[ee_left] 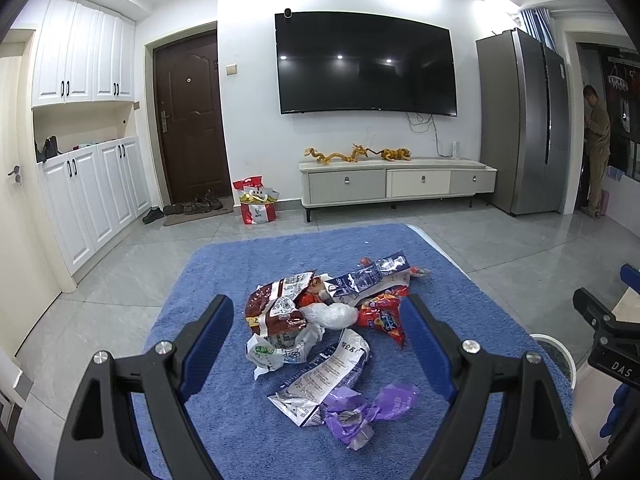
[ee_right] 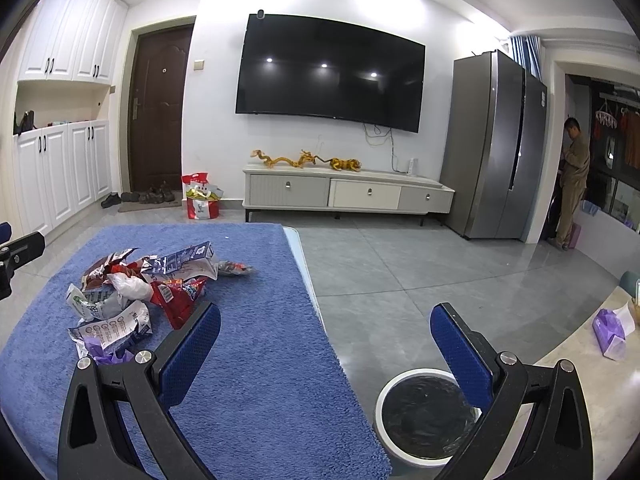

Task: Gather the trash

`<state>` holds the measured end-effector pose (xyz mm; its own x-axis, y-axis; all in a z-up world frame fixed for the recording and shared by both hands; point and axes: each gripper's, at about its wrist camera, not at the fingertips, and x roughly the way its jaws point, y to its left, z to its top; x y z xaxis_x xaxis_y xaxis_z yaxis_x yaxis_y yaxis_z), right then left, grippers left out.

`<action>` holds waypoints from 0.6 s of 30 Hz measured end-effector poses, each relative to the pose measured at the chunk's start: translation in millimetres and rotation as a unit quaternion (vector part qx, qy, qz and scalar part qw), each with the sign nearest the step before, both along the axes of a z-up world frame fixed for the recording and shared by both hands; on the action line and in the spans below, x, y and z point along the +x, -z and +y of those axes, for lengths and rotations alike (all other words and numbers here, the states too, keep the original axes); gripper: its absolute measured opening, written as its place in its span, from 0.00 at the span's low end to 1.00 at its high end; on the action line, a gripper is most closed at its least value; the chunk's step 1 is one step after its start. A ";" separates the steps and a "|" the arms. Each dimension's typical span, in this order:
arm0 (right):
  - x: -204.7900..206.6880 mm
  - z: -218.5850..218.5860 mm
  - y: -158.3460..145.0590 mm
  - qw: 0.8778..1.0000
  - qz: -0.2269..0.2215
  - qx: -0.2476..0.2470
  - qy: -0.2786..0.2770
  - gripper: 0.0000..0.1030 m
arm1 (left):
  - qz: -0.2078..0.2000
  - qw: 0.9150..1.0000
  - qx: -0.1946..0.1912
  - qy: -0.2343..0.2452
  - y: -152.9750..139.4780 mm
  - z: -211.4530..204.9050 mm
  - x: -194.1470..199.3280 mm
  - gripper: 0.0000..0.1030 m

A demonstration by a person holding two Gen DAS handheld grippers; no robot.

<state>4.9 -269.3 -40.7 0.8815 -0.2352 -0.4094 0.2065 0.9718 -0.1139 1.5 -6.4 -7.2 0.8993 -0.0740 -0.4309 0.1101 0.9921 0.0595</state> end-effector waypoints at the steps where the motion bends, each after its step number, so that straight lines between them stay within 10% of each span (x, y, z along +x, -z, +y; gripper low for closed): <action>1: -0.3 -0.3 -0.5 1.000 0.000 -0.001 0.000 1.00 | 0.001 1.000 -0.001 0.000 -0.2 0.4 0.1 0.83; 18: 4.5 10.6 -20.1 0.996 0.019 0.032 -0.082 1.00 | 0.037 0.998 -0.033 0.022 8.0 65.8 2.7 0.83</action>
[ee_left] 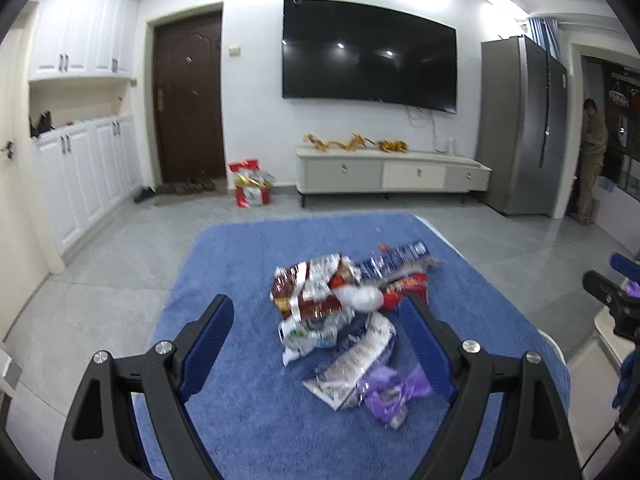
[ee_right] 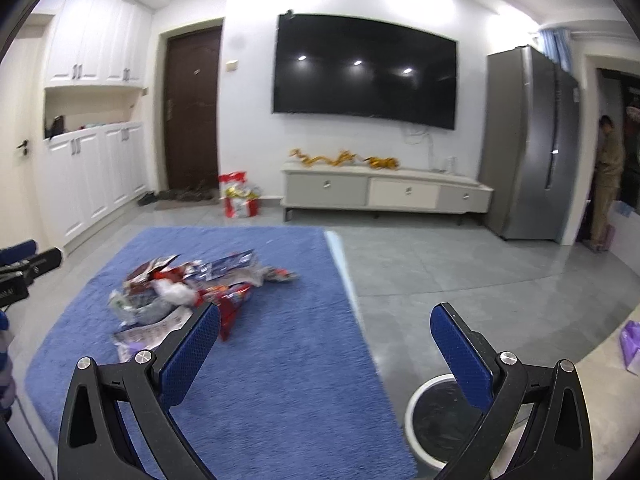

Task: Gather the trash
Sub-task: 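Reach the right tool to the purple plastic bag and close on it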

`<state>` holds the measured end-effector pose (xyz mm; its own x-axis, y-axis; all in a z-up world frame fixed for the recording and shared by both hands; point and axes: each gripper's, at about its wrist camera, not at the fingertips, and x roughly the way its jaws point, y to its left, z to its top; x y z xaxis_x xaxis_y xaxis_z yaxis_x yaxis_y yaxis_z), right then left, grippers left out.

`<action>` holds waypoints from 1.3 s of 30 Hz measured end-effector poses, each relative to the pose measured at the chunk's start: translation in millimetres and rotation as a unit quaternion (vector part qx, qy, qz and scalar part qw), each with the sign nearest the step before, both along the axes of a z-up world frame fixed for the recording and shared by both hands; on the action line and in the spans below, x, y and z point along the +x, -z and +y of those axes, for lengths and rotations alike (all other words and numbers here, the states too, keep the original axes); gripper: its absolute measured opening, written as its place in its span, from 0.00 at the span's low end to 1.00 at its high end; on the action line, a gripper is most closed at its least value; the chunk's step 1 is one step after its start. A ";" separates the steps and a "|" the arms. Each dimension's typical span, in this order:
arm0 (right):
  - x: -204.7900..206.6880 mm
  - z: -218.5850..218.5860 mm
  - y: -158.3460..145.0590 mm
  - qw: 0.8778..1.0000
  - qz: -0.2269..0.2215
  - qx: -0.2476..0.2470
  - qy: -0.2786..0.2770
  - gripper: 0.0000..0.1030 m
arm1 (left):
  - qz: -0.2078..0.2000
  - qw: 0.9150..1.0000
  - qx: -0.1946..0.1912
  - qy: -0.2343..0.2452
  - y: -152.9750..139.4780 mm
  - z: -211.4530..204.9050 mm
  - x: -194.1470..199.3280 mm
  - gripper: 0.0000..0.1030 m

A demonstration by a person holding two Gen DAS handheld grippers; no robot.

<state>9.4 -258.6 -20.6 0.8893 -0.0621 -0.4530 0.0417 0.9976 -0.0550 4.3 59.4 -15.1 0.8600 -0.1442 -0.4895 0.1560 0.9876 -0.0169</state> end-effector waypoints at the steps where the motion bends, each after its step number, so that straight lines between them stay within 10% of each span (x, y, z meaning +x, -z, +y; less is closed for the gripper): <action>1: 2.5 3.2 0.6 1.000 0.006 0.001 -0.009 1.00 | 0.010 1.000 -0.001 0.014 8.2 2.6 0.1 0.83; 10: 38.4 33.1 27.4 0.987 0.101 0.066 -0.108 0.83 | 0.111 0.992 -0.038 0.054 73.6 33.1 32.1 0.81; 23: 101.9 96.9 116.3 0.918 0.270 0.161 -0.242 0.68 | 0.182 0.977 -0.056 0.091 116.5 33.9 78.0 0.80; 29: 110.2 122.7 139.1 0.894 0.299 0.167 -0.289 0.66 | 0.203 0.972 -0.060 0.099 127.1 28.6 91.2 0.77; 39: 106.1 137.0 147.4 0.881 0.303 0.161 -0.326 0.30 | 0.229 0.965 -0.067 0.111 135.2 20.5 101.9 0.64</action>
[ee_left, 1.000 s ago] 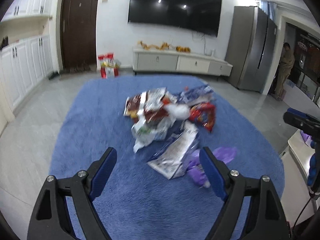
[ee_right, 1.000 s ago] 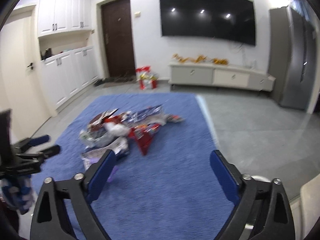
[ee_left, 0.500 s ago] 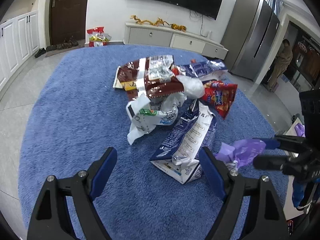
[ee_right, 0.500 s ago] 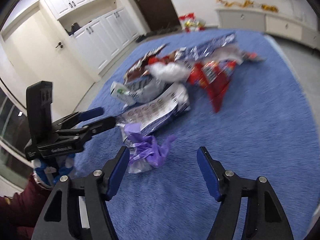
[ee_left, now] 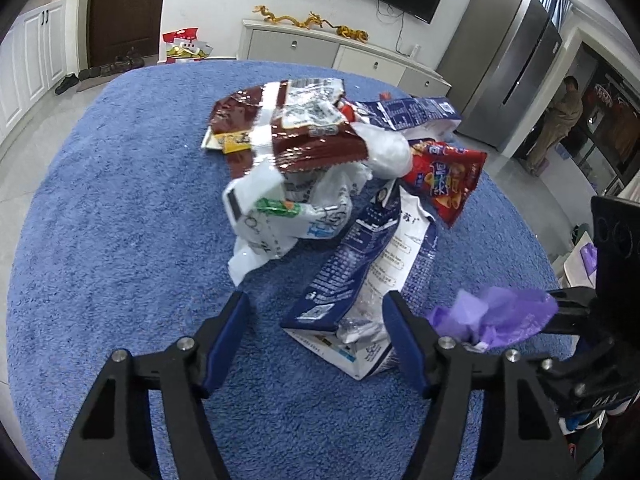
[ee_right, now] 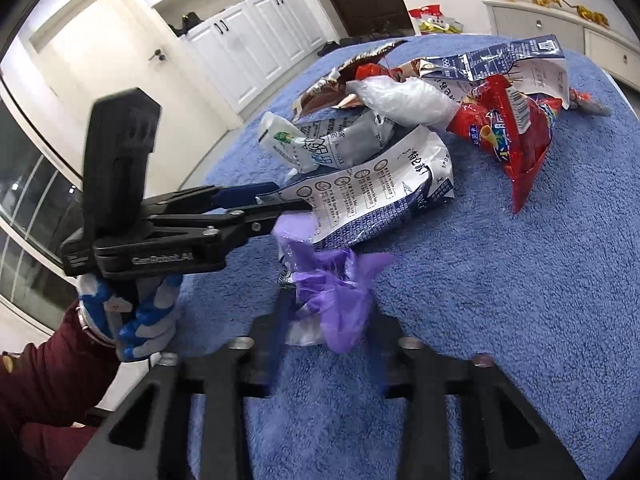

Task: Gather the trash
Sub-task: 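Reach the right tool to the purple plastic bag and close on it, then carry the purple bag to the trash bin and open the right tool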

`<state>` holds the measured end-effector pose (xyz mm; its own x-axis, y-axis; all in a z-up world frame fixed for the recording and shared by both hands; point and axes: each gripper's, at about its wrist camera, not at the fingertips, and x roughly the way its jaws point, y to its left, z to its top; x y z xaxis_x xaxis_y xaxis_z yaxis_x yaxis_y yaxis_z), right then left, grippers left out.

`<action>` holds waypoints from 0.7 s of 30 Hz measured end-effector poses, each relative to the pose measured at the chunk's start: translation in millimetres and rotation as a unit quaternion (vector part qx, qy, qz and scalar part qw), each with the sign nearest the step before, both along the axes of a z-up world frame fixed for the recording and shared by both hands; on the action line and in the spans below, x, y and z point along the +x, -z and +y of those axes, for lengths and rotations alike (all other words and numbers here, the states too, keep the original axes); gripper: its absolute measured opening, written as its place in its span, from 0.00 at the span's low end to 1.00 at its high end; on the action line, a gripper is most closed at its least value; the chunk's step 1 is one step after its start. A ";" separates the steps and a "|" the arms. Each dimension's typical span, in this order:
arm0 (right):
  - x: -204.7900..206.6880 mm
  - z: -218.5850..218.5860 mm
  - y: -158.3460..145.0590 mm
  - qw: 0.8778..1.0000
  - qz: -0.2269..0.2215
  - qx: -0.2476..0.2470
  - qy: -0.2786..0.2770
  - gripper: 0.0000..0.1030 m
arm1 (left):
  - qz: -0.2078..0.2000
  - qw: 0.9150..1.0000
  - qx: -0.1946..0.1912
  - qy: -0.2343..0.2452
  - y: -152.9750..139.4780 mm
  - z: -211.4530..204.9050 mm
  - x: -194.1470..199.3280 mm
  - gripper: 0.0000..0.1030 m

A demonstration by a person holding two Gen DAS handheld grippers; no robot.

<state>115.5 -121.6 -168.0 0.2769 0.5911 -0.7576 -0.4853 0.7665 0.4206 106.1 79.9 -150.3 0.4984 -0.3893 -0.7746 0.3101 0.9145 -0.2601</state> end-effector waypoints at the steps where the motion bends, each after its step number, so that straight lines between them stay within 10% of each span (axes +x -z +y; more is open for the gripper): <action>1: -1.8 -6.2 -3.3 1.000 -0.001 0.000 0.002 0.29 | 0.001 1.000 0.002 0.003 0.1 -3.5 0.7 0.64; 21: -57.7 -111.3 -48.1 0.991 -0.067 0.018 0.115 0.28 | 0.012 1.000 -0.011 -0.013 -6.1 -43.3 -21.2 0.58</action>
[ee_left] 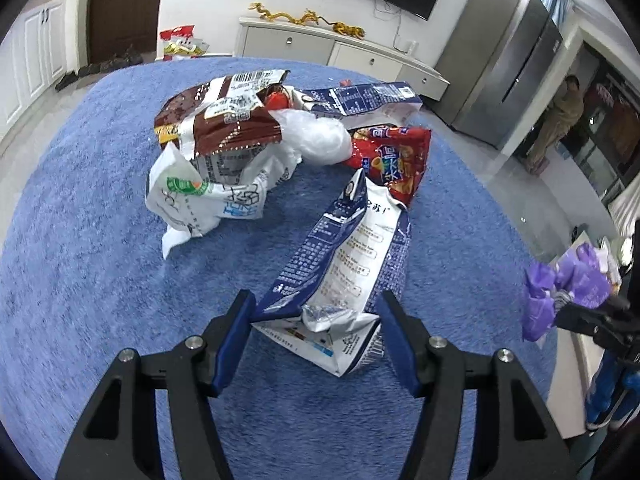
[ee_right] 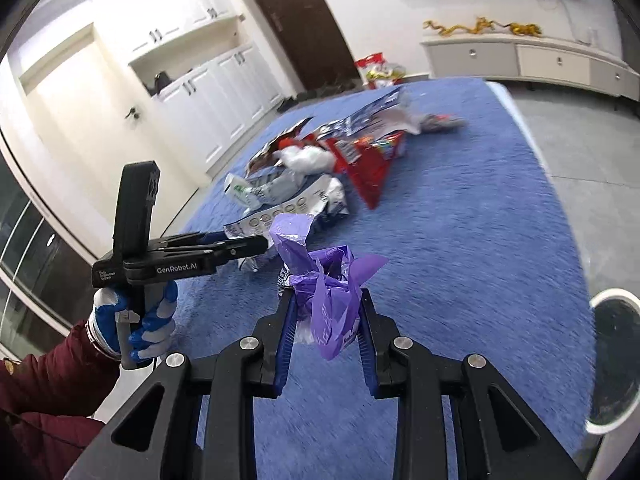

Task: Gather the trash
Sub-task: 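Carry the purple bag to the trash bin and open the right tool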

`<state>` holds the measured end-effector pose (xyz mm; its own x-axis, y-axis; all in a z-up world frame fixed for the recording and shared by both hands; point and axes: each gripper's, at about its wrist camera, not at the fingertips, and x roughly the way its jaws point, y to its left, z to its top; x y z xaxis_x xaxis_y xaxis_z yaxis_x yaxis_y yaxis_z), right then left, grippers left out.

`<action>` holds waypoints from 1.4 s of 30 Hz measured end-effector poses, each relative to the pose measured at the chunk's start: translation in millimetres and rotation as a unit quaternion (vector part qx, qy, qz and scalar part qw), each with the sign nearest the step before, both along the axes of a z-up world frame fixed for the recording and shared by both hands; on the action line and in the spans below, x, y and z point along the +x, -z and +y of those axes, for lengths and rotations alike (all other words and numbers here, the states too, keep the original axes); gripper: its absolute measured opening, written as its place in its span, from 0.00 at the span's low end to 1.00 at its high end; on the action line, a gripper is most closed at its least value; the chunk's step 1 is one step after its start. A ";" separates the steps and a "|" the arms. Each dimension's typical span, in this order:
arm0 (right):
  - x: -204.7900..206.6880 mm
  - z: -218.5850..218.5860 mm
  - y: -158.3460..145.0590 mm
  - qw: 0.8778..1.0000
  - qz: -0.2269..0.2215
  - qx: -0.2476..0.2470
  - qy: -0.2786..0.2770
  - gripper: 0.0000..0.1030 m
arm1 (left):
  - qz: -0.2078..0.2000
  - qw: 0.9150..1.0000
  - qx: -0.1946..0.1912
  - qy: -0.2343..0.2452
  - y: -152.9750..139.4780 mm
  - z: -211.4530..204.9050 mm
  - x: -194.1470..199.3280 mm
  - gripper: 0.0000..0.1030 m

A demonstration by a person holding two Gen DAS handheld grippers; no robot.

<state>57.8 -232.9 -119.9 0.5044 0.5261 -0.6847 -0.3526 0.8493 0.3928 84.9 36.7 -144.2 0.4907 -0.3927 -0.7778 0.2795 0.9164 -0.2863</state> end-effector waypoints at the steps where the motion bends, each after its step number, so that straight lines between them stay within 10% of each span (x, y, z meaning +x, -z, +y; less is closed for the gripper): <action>1: -4.3 -5.7 0.3 1.000 -0.001 0.001 0.005 0.28 | 0.002 1.000 -0.005 -0.002 -0.9 -0.4 -2.1 0.58; 14: -40.4 -73.3 5.1 0.997 -0.016 0.030 0.076 0.28 | 0.023 0.996 -0.081 -0.017 -36.0 11.5 -29.2 0.58; 31: -54.0 -126.9 12.7 0.988 -0.026 0.057 0.139 0.28 | 0.015 0.997 -0.074 -0.017 -70.5 -3.7 -12.6 0.58; 42: -63.8 -196.2 14.2 0.971 -0.036 0.065 0.225 0.28 | 0.007 0.993 -0.095 0.071 -112.0 -92.9 9.0 0.58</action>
